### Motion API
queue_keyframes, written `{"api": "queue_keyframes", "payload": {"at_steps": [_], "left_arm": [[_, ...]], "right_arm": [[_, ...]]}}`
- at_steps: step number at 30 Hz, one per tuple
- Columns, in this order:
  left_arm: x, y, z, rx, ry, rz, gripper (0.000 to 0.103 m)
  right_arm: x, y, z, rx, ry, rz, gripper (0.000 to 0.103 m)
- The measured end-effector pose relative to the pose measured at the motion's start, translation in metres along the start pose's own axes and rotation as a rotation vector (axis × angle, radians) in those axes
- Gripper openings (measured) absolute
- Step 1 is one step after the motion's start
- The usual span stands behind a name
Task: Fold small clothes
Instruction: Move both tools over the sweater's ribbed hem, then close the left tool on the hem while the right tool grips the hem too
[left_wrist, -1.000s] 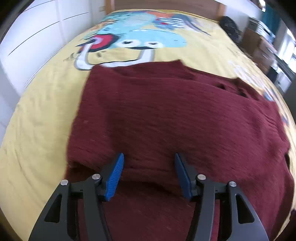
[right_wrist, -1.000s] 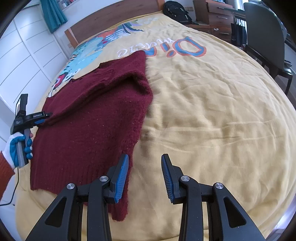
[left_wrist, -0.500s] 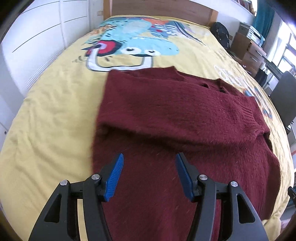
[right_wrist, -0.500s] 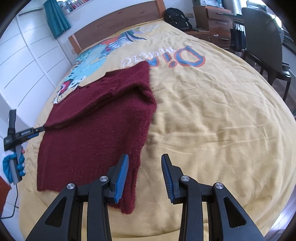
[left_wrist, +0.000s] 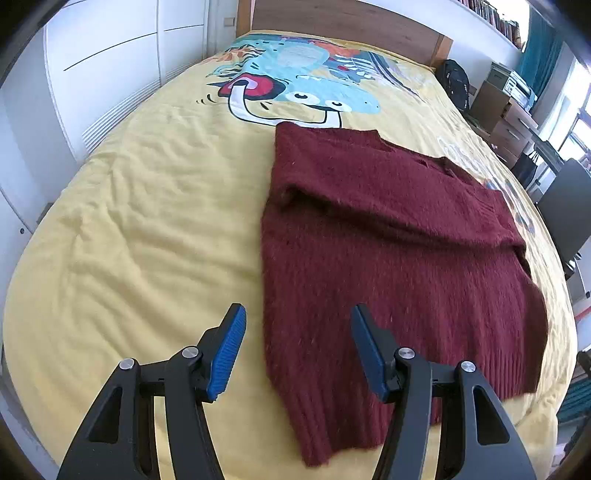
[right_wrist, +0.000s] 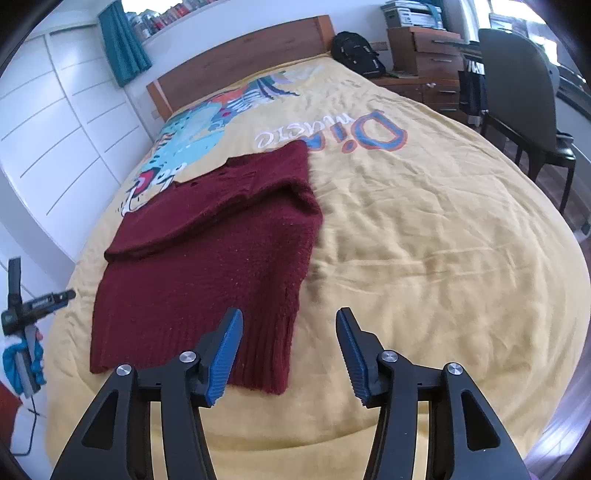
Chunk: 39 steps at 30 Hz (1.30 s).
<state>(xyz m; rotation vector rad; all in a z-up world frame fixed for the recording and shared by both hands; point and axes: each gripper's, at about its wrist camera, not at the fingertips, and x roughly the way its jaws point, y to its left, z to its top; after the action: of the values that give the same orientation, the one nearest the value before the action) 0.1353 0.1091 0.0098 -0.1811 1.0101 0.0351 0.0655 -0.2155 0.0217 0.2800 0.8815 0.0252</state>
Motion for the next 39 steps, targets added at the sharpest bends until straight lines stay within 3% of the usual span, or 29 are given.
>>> {"api": "queue_keyframes", "payload": {"at_steps": [4, 18, 31, 39], "left_arm": [[-0.012, 0.004, -0.014, -0.011, 0.002, -0.002, 0.062], [0.006, 0.018, -0.054, -0.107, 0.099, -0.051, 0.062], [0.038, 0.013, -0.062, -0.123, 0.157, -0.052, 0.062], [0.053, 0.014, -0.067, -0.154, 0.196, -0.118, 0.062]], "right_arm": [[-0.007, -0.002, -0.007, 0.020, -0.002, 0.002, 0.059], [0.017, -0.005, -0.019, 0.046, 0.055, 0.020, 0.059], [0.062, -0.009, -0.020, 0.047, 0.134, 0.034, 0.059], [0.087, -0.003, -0.017, 0.032, 0.177, 0.055, 0.059]]}}
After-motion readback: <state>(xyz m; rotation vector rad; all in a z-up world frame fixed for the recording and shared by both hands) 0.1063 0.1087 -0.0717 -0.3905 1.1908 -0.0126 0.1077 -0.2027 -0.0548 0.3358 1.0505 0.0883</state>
